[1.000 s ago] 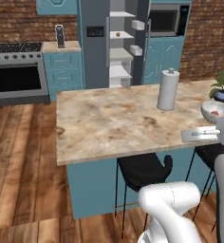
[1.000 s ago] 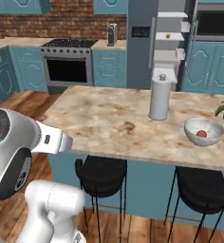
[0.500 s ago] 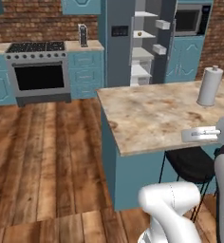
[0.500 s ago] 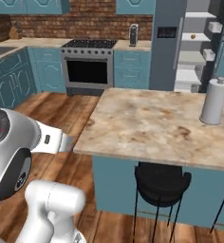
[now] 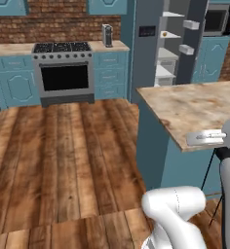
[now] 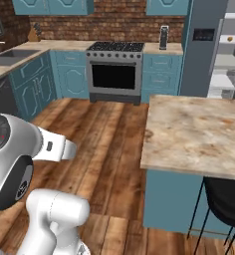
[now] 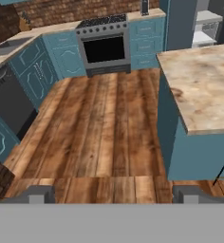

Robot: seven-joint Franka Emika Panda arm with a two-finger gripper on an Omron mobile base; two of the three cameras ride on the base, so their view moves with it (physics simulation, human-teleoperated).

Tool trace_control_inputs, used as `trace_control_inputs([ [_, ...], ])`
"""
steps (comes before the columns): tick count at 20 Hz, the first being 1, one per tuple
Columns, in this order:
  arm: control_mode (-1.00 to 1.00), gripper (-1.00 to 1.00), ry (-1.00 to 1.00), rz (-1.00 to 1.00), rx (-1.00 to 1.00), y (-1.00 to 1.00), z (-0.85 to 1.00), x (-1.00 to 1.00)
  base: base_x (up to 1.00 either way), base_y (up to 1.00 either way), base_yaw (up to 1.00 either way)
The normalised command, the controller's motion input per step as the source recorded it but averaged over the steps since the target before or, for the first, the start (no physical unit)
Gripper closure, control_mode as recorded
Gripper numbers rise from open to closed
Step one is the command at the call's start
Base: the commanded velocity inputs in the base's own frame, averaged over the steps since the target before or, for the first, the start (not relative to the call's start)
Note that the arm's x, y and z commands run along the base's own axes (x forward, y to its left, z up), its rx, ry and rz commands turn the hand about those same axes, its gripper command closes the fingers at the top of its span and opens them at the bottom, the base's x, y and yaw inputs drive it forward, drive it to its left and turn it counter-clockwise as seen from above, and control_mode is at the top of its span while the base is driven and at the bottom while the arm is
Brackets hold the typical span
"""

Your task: Retrieve the peach and apple from the fridge and place them into the bowl on the dining table.

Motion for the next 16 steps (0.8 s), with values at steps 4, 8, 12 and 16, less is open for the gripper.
trace_control_inputs([
  [4,1.0,-1.0,0.0,0.0,0.0,0.0,0.0,0.0,0.56,1.0,0.0],
  [8,1.0,-1.0,0.0,0.0,0.0,0.0,0.0,0.0,1.0,0.62,-0.12],
  [12,1.0,-1.0,0.0,0.0,0.0,0.0,0.0,0.0,1.0,0.0,-0.15],
  [16,1.0,-1.0,0.0,0.0,0.0,0.0,0.0,0.0,1.0,-0.04,-0.13],
])
